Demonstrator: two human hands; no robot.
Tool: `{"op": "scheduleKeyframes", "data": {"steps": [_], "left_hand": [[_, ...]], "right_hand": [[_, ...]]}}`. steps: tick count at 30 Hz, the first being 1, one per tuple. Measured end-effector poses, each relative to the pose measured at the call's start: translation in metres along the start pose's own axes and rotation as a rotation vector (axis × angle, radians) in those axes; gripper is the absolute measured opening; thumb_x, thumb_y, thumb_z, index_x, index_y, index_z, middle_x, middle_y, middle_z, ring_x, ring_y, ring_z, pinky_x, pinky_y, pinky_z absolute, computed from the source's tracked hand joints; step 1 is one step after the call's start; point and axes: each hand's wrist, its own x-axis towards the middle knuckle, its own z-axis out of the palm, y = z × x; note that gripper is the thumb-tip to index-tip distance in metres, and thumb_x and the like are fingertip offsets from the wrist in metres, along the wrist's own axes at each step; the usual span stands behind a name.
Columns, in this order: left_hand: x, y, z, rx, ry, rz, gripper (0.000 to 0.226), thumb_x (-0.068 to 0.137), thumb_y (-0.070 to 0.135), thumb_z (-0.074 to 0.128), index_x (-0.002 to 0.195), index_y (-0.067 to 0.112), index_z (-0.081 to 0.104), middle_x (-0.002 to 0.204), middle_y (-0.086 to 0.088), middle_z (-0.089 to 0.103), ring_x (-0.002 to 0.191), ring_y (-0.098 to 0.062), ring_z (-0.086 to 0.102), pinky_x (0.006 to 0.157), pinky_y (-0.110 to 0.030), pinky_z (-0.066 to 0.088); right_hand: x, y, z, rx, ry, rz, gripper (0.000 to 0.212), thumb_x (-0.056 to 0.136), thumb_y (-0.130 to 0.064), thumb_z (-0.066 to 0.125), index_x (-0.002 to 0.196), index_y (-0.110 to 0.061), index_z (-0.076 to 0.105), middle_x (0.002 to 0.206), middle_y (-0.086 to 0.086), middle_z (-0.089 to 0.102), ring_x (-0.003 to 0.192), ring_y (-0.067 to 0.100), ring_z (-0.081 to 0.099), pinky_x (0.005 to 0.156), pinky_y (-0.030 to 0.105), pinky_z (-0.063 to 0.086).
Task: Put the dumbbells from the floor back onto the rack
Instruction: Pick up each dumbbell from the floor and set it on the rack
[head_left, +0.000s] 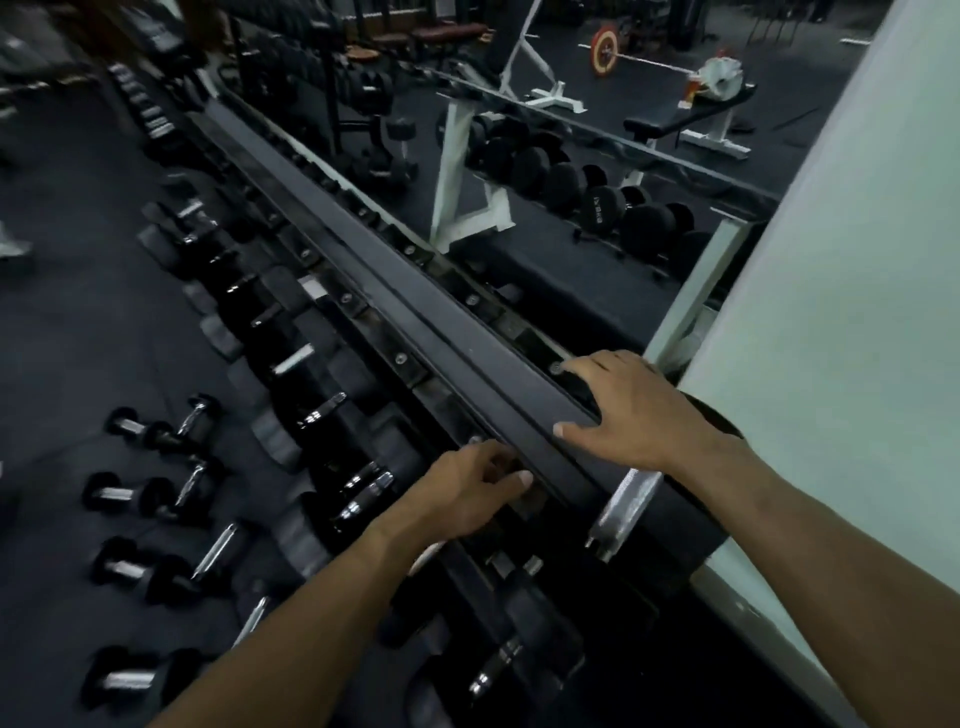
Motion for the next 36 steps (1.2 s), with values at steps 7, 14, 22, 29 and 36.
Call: {"op": "scheduleKeyframes", "data": {"steps": [7, 14, 22, 29, 36], "left_hand": [[-0.109, -0.118, -0.043, -0.092, 0.232, -0.265, 0.043, 0.091, 0.044, 0.059, 0.127, 0.021, 0.056, 0.103, 0.007, 0.061, 0.095, -0.011, 0.06, 0.09, -0.023, 0.046], [-0.228, -0.264, -0.043, -0.186, 0.309, -0.572, 0.048, 0.09, 0.048, 0.058, 0.128, 0.019, 0.053, 0.108, 0.004, 0.058, 0.099, -0.015, 0.057, 0.092, -0.03, 0.047], [-0.314, -0.421, 0.006, -0.353, 0.4, -0.836, 0.043, 0.091, 0.042, 0.057, 0.129, 0.023, 0.053, 0.114, 0.002, 0.064, 0.103, -0.016, 0.059, 0.082, -0.026, 0.044], [-0.298, -0.564, 0.111, -0.61, 0.419, -1.024, 0.052, 0.089, 0.05, 0.058, 0.132, 0.021, 0.051, 0.123, -0.003, 0.063, 0.104, -0.013, 0.058, 0.081, -0.022, 0.04], [-0.22, -0.689, 0.236, -0.925, 0.554, -1.125, 0.06, 0.086, 0.05, 0.062, 0.136, 0.02, 0.046, 0.128, -0.005, 0.059, 0.105, -0.013, 0.056, 0.087, -0.024, 0.044]], "right_hand": [[0.05, -0.152, 0.044, 0.067, -0.117, -0.274, 0.076, 0.084, -0.055, 0.061, 0.147, -0.02, 0.036, 0.143, 0.003, 0.046, 0.135, 0.023, 0.039, 0.109, 0.04, 0.038], [0.063, -0.317, 0.153, 0.066, -0.298, -0.483, 0.071, 0.087, -0.05, 0.062, 0.146, -0.022, 0.035, 0.142, -0.001, 0.045, 0.133, 0.021, 0.039, 0.106, 0.038, 0.04], [0.074, -0.452, 0.315, 0.058, -0.564, -0.538, 0.07, 0.086, -0.05, 0.062, 0.146, -0.025, 0.035, 0.142, -0.002, 0.045, 0.131, 0.02, 0.042, 0.102, 0.039, 0.043], [0.095, -0.498, 0.503, 0.066, -0.714, -0.625, 0.074, 0.081, -0.048, 0.069, 0.144, -0.024, 0.038, 0.143, -0.004, 0.046, 0.132, 0.018, 0.043, 0.102, 0.038, 0.043], [0.122, -0.497, 0.697, 0.001, -0.837, -0.721, 0.077, 0.078, -0.048, 0.072, 0.144, -0.026, 0.038, 0.14, -0.005, 0.046, 0.132, 0.018, 0.044, 0.104, 0.04, 0.042]]}}
